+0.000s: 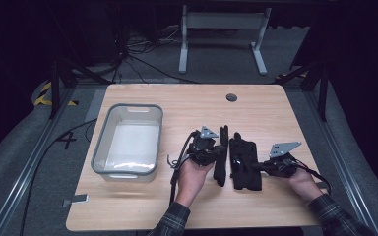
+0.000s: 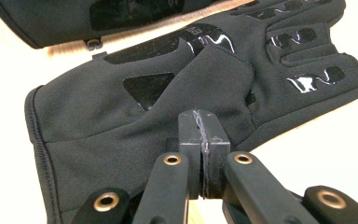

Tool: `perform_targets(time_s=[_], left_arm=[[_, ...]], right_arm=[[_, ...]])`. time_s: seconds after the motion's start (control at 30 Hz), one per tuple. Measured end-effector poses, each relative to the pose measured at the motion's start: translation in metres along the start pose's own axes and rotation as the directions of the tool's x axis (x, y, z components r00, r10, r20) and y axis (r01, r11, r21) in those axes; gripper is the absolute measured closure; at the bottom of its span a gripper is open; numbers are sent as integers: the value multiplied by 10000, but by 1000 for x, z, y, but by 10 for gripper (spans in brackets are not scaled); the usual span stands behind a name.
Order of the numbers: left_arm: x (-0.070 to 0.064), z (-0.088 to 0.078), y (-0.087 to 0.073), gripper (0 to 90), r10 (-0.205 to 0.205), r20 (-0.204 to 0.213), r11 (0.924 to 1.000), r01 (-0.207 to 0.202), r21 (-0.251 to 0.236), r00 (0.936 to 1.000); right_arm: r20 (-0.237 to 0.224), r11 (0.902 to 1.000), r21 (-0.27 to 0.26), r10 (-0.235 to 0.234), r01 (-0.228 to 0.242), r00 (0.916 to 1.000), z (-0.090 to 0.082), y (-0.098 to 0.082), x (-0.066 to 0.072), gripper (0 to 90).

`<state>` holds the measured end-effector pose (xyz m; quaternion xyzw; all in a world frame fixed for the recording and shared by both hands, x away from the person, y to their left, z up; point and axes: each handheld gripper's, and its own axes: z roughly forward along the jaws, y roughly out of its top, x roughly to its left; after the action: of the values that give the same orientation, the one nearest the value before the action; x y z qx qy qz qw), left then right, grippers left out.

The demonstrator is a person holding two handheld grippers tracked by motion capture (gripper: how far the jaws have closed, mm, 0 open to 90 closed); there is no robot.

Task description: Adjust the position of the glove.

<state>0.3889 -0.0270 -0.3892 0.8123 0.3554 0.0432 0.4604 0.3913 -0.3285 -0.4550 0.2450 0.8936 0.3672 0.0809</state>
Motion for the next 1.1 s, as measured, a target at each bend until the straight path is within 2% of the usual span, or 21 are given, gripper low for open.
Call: perform_targets(time_s=[0.33,0.57,0.83,1.1], left_arm=[[-8,13,6,873,176,278,9998,-180,130,9995],[-13,22,17,873,387,485,9989,-398,231,9981],[-23,48,24,873,672,1108,9961,-731,500,9916],[-30,71,21,871,641,1466,9942,-759,767,9871]], right_arm=[[-127,9994,80,-342,343,9993,8,8,6,900],[-223,9994,8,-349,350,9991,10,10,5,900],[-200,9993,-21,-378,377,9991,10,9,6,900],[-62,9982,-93,-597,597,9982,8,9,6,900]])
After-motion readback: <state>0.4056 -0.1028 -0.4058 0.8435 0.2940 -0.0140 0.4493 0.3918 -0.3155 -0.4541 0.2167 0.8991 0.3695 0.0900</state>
